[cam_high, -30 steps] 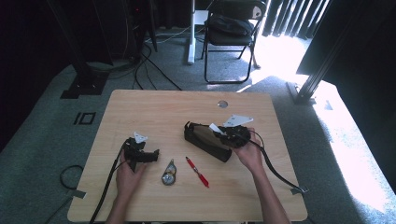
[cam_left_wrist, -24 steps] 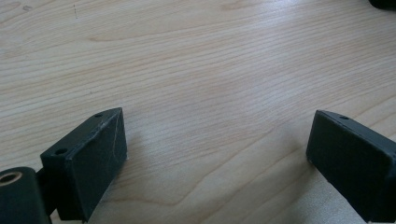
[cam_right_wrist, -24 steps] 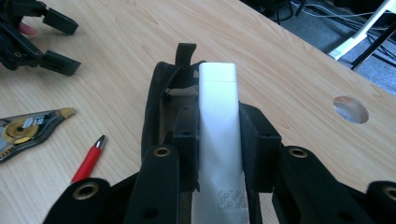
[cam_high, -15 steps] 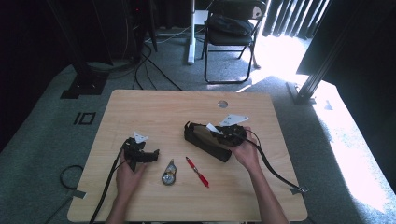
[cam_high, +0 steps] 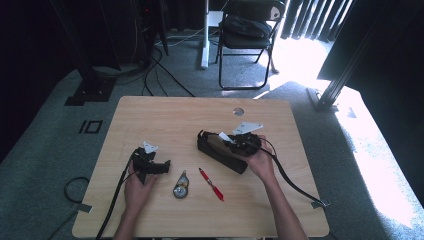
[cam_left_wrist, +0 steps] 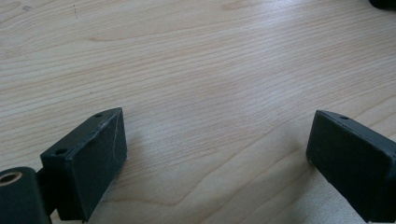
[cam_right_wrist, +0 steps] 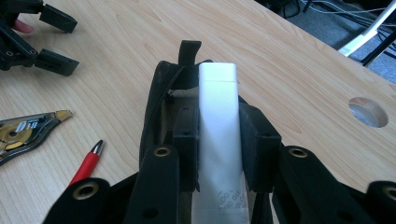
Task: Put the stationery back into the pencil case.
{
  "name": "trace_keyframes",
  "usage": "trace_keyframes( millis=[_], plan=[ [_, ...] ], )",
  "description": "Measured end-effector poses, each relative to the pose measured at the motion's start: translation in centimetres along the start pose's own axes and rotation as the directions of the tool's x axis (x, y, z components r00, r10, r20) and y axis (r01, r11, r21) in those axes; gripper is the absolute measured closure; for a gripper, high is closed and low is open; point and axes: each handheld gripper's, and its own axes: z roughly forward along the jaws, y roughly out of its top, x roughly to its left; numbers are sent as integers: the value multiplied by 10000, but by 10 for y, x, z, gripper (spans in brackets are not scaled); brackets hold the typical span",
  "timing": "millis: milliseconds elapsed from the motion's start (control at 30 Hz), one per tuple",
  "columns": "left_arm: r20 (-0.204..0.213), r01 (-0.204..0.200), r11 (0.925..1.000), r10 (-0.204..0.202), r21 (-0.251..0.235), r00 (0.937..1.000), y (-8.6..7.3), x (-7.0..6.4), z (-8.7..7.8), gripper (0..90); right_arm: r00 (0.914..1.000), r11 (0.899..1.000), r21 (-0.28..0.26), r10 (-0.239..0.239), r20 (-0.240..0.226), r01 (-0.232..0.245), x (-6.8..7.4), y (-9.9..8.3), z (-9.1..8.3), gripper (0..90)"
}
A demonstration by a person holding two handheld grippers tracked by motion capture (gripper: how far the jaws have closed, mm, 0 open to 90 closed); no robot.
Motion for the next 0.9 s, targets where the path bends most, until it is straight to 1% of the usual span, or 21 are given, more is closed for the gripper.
trace_keyframes(
  millis=[400,467,900],
  plan=[
    [-7,-3,10000,3,0,10000,0,0,0,55,10000,9999,89,90,-22,-90,0,-1,5,701],
    [-2,3,10000,-3,1,10000,0,0,0,54,10000,9999,127,67,-49,-67,2,-2,6,701],
    [1,13,10000,-13,0,10000,0,0,0,54,10000,9997,222,57,-54,-56,1,-3,11,700]
  ],
)
